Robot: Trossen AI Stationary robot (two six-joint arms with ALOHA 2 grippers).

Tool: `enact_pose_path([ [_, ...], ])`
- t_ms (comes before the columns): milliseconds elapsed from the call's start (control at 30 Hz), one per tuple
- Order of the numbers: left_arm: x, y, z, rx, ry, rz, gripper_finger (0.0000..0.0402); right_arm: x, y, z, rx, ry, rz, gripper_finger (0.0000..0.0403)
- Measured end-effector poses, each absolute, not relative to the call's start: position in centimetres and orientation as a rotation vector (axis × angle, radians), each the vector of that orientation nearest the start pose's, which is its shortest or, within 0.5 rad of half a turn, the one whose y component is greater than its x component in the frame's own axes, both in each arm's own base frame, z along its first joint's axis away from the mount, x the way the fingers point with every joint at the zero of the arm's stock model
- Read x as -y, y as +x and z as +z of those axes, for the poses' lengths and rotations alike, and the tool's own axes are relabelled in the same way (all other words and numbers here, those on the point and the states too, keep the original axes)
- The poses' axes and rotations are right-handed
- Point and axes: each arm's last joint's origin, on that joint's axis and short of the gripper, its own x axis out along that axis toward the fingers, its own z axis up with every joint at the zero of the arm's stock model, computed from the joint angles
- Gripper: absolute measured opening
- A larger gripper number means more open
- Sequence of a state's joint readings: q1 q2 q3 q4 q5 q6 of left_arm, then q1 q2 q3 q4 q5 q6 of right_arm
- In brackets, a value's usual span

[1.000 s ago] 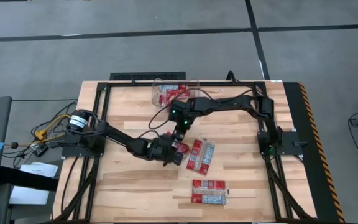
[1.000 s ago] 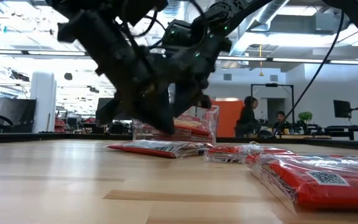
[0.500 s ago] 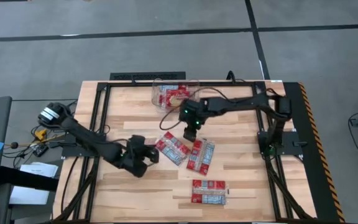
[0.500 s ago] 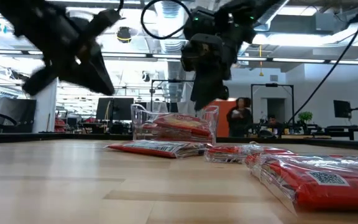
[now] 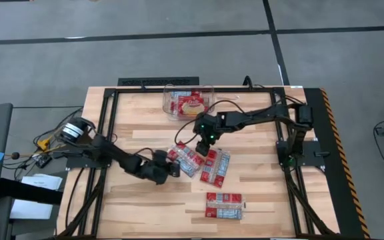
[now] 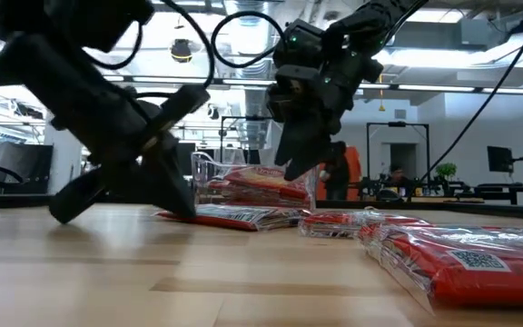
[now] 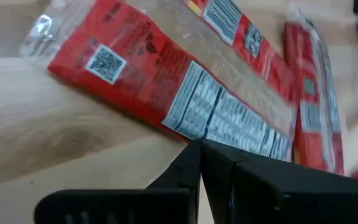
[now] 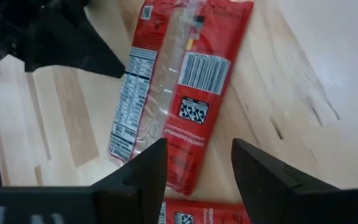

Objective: Sort popcorn bags into baskets
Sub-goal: Put the red popcorn pack into the transparent bin

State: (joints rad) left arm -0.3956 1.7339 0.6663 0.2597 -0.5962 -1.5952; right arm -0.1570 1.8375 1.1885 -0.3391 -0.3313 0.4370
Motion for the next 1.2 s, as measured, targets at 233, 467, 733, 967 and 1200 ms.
enact_pose_path([
  [233,10.1,28.4,11.5,-0.484,-1.161,0.811,0.0,5.0,36.9,17.8,-0.998,0.632,-0.079,0.02],
  [467,8.9,28.9,11.4,-0.435,-1.159,0.859,0.0,5.1,37.2,17.9,-0.957,0.603,-0.114,0.02],
  [733,7.4,29.2,11.3,-0.435,-1.129,0.89,0.0,6.1,37.6,16.8,-0.956,0.629,-0.141,0.0224],
  [967,7.1,29.4,11.3,-0.428,-1.123,0.894,0.0,6.6,38.1,13.4,-1.033,0.751,-0.113,0.0267],
  [1200,6.5,29.5,11.4,-0.415,-1.12,0.903,0.0,5.9,38.9,12.4,-1.027,0.777,-0.062,0.0277],
])
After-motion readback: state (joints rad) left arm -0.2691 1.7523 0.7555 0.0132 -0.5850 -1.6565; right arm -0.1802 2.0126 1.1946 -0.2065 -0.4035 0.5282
